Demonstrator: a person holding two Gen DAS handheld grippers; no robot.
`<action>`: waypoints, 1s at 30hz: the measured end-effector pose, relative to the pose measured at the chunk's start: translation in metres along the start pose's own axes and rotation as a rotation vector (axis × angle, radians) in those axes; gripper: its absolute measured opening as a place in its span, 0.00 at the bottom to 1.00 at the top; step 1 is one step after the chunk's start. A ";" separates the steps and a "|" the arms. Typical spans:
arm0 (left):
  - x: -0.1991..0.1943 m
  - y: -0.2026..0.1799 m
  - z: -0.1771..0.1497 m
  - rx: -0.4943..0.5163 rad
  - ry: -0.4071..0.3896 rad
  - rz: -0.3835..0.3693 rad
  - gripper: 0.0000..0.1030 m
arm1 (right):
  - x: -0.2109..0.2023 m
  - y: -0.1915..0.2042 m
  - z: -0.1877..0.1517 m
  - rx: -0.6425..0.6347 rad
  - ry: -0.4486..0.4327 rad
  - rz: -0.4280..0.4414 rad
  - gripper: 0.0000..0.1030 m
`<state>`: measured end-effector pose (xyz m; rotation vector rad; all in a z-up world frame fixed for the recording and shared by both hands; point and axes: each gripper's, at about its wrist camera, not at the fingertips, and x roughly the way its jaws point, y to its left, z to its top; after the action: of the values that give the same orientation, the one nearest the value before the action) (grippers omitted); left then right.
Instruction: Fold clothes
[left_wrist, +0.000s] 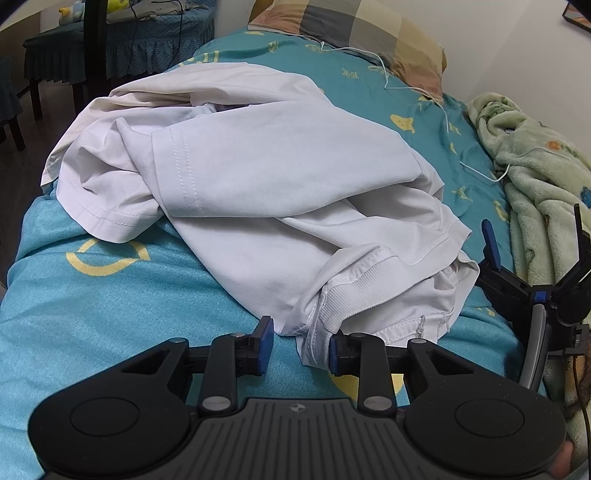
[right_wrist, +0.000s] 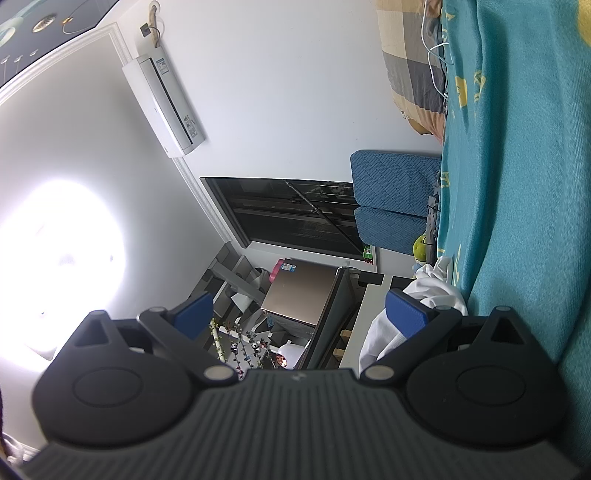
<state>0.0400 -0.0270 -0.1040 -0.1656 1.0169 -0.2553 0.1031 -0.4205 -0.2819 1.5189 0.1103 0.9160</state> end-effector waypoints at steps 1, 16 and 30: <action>0.000 0.000 0.000 -0.001 -0.001 0.000 0.30 | 0.000 0.000 0.000 0.000 0.000 0.000 0.98; 0.002 0.008 0.004 -0.040 -0.004 -0.040 0.30 | 0.001 0.000 -0.001 0.008 -0.005 0.007 0.98; 0.006 0.008 0.007 -0.024 -0.009 -0.057 0.30 | 0.003 0.000 0.001 -0.010 0.006 0.008 1.00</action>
<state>0.0497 -0.0207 -0.1076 -0.2177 1.0077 -0.2935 0.1062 -0.4196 -0.2804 1.5088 0.1042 0.9259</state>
